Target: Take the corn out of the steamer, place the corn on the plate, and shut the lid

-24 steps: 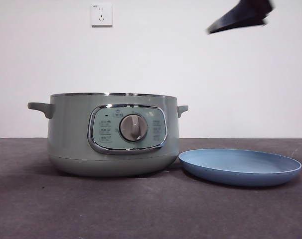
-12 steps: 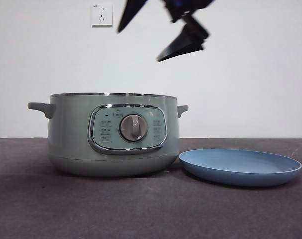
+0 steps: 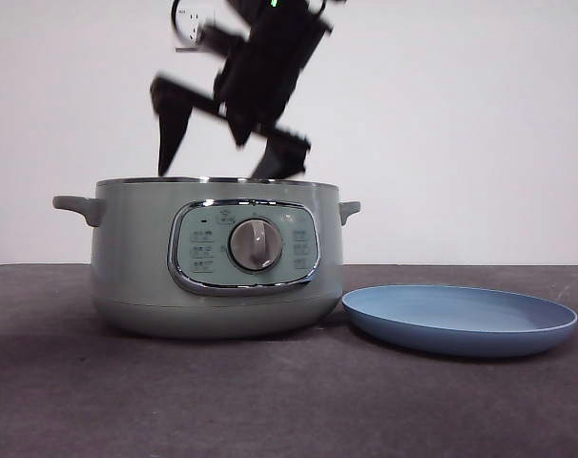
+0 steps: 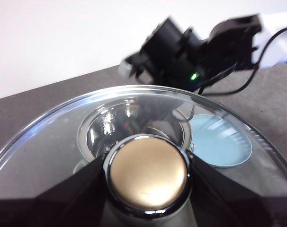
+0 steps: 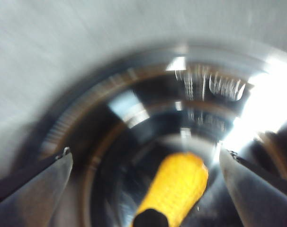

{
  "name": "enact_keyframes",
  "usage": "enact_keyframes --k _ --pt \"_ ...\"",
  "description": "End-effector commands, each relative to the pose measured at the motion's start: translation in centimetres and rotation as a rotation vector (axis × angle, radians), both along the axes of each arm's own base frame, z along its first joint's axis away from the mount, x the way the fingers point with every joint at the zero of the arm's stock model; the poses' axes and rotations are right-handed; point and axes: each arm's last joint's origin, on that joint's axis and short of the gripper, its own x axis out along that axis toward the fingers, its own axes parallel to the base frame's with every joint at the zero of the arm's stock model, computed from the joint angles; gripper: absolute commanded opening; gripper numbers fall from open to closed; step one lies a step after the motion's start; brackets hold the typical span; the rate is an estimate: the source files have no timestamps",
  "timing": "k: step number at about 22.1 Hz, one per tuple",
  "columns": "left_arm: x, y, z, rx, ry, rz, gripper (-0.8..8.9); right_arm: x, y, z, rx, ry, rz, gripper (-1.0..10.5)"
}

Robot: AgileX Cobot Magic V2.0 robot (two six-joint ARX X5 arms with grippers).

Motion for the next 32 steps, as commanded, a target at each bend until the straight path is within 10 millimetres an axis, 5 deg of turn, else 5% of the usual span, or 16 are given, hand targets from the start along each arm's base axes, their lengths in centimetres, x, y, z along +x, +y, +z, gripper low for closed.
enact_keyframes --k 1,9,12,14,15,19,21,24,27,29,32 --pt "-0.5 0.2 0.9 -0.029 -0.065 0.002 -0.08 0.5 0.6 -2.8 -0.06 0.031 -0.009 5.9" --pt "-0.5 0.2 0.9 -0.029 -0.065 0.002 -0.09 0.8 0.9 -5.7 -0.136 0.09 -0.02 4.9" --pt "-0.5 0.2 0.9 -0.027 -0.062 0.002 -0.09 0.8 0.9 -5.7 -0.134 0.092 -0.018 2.2" --pt "-0.5 0.3 0.8 -0.024 -0.054 0.002 -0.09 0.7 0.9 -5.8 -0.142 0.101 -0.018 1.7" --pt "-0.5 0.3 0.8 -0.022 -0.051 0.002 -0.09 0.7 0.9 -5.8 -0.144 0.103 -0.018 0.4" --pt "-0.5 0.3 0.8 -0.022 -0.051 0.002 -0.08 0.7 0.9 -5.3 -0.129 0.09 -0.015 -0.1" --pt "-0.5 0.3 0.8 -0.022 -0.051 0.003 -0.09 0.2 0.5 -2.9 -0.104 0.043 -0.004 -0.1" --pt "-0.5 0.3 0.8 -0.022 -0.051 0.002 -0.09 -1.9 -1.5 4.7 -0.009 -0.094 0.006 -0.1" --pt "-0.5 0.3 0.8 -0.023 -0.051 0.002 -0.08 -4.5 -6.8 12.0 0.016 -0.199 -0.03 -0.1" --pt "-0.5 0.3 0.8 -0.022 -0.051 0.002 -0.09 -4.9 -10.9 13.5 -0.026 -0.154 -0.107 -0.1" --pt "-0.5 0.3 0.8 -0.023 -0.05 0.002 -0.09 -3.7 -15.8 12.7 -0.093 -0.04 -0.204 -0.1"
